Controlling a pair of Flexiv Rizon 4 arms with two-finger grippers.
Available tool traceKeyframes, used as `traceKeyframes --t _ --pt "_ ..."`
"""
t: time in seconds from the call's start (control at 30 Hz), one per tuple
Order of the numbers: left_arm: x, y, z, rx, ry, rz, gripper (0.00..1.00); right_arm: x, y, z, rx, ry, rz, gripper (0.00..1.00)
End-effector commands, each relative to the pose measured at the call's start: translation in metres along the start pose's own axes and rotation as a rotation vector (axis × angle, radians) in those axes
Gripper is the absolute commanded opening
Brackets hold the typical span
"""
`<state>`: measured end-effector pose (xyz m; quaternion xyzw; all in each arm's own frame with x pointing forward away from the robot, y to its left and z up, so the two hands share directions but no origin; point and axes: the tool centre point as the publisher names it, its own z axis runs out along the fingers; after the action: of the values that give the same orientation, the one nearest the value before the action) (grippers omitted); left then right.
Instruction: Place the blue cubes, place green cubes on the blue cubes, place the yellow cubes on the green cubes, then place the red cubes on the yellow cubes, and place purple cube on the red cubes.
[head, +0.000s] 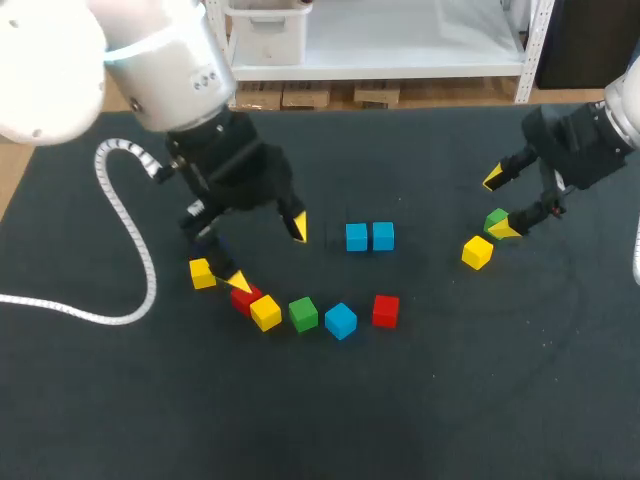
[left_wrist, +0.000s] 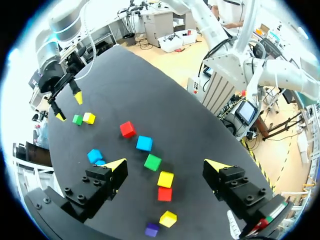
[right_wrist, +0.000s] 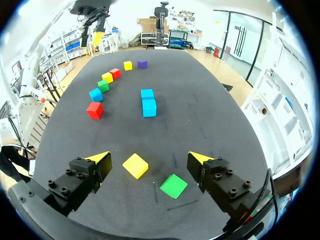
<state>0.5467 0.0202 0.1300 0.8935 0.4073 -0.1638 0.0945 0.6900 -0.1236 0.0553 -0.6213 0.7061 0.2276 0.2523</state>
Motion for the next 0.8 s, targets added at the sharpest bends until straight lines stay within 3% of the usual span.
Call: traceKeyframes --t 0.03,0.33,0.8 --pt "-0.011 0.012 0.017 0.038 0.025 -0.001 1.00 0.000 -0.001 0.000 -0.002 -0.003 -0.001 1.00" --pt "-0.027 0.029 0.058 0.081 0.061 0.030 1.00 0.000 -0.001 0.000 -0.002 -0.003 -0.001 1.00" --pt "-0.018 0.047 0.104 0.112 0.108 0.042 1.00 0.000 -0.001 0.000 -0.002 -0.003 -0.001 1.00"
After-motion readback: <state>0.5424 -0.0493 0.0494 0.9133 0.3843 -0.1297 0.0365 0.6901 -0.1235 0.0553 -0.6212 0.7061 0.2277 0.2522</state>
